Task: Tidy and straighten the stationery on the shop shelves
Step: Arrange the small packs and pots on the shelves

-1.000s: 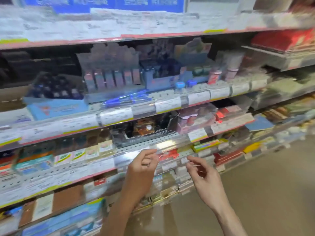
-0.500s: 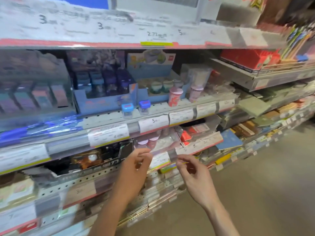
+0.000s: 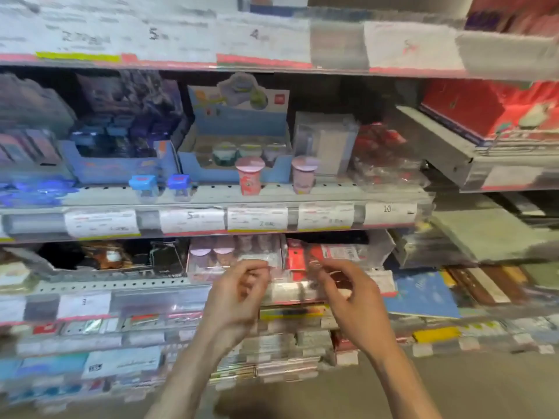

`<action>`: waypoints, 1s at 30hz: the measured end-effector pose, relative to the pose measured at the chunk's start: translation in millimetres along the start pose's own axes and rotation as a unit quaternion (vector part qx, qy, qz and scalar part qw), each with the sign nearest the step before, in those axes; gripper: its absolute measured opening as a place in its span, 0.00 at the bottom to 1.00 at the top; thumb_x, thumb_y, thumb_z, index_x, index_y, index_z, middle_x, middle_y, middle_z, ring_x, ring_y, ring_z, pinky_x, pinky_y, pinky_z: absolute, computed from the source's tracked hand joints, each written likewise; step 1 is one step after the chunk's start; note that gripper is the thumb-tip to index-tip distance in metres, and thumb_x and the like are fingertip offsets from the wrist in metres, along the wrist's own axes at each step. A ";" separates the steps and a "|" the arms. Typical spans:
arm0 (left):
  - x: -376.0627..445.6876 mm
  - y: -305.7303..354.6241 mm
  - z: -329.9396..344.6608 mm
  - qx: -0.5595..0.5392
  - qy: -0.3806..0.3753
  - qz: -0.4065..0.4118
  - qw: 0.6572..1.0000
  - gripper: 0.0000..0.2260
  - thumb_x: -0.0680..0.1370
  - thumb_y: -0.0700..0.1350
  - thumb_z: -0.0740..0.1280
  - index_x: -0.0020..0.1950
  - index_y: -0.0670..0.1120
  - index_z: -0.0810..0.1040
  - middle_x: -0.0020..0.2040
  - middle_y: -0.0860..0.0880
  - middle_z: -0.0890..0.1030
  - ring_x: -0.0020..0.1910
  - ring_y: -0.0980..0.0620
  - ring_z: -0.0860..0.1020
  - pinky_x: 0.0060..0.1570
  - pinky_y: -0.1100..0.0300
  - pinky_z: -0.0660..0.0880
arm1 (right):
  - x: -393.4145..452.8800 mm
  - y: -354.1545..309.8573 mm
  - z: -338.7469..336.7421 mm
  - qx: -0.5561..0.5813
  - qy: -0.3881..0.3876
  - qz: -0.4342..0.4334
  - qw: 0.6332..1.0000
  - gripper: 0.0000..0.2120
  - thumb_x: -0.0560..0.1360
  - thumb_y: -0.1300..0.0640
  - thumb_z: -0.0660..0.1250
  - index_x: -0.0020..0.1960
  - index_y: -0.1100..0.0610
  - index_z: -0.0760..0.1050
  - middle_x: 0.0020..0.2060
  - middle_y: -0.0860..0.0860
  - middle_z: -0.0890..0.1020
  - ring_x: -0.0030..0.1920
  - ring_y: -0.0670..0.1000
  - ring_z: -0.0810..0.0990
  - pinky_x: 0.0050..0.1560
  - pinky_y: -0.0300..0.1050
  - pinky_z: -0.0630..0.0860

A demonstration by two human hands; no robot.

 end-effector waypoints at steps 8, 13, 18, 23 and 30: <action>5.4 34.6 42.4 0.203 -0.011 0.090 0.975 0.07 0.79 0.49 0.67 0.56 0.54 0.79 0.49 0.60 0.77 0.43 0.59 0.78 0.46 0.63 0.74 | 34.3 40.7 -63.5 -0.143 -0.034 -0.044 0.988 0.09 0.79 0.53 0.67 0.59 0.49 0.79 0.50 0.41 0.78 0.44 0.37 0.78 0.45 0.32 0.72; 22.9 44.4 65.5 0.329 -0.085 0.116 0.933 0.15 0.79 0.53 0.64 0.66 0.56 0.74 0.63 0.59 0.73 0.43 0.60 0.78 0.51 0.54 0.76 | 55.7 51.3 -76.4 -0.258 -0.112 -0.060 0.958 0.14 0.79 0.51 0.66 0.63 0.50 0.75 0.55 0.43 0.72 0.39 0.39 0.75 0.45 0.42 0.72; 39.6 38.4 85.5 0.442 -0.122 0.122 0.880 0.23 0.79 0.55 0.61 0.75 0.58 0.65 0.74 0.54 0.69 0.65 0.46 0.75 0.57 0.50 0.76 | 73.8 51.3 -68.9 -0.316 -0.175 -0.051 0.931 0.19 0.78 0.51 0.67 0.68 0.50 0.72 0.60 0.46 0.75 0.50 0.47 0.78 0.51 0.42 0.73; 45.9 25.9 94.0 0.475 -0.136 0.116 0.862 0.23 0.80 0.54 0.62 0.75 0.56 0.66 0.71 0.53 0.72 0.61 0.43 0.78 0.54 0.47 0.78 | 76.8 52.0 -64.0 -0.321 -0.179 -0.051 0.929 0.19 0.78 0.53 0.68 0.68 0.51 0.72 0.63 0.45 0.79 0.56 0.45 0.80 0.51 0.36 0.69; 43.3 26.7 91.7 0.438 -0.112 0.137 0.881 0.21 0.81 0.55 0.62 0.74 0.56 0.68 0.71 0.57 0.72 0.62 0.48 0.78 0.55 0.49 0.77 | 71.4 52.9 -67.7 -0.308 -0.166 -0.056 0.935 0.17 0.78 0.53 0.68 0.66 0.50 0.72 0.63 0.45 0.78 0.58 0.45 0.80 0.52 0.36 0.71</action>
Point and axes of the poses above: each hand's wrist, its own x-axis towards the middle knuckle, its own z-axis out of the palm, y = z × x, the point moved 5 cm from there along x, towards the middle knuckle
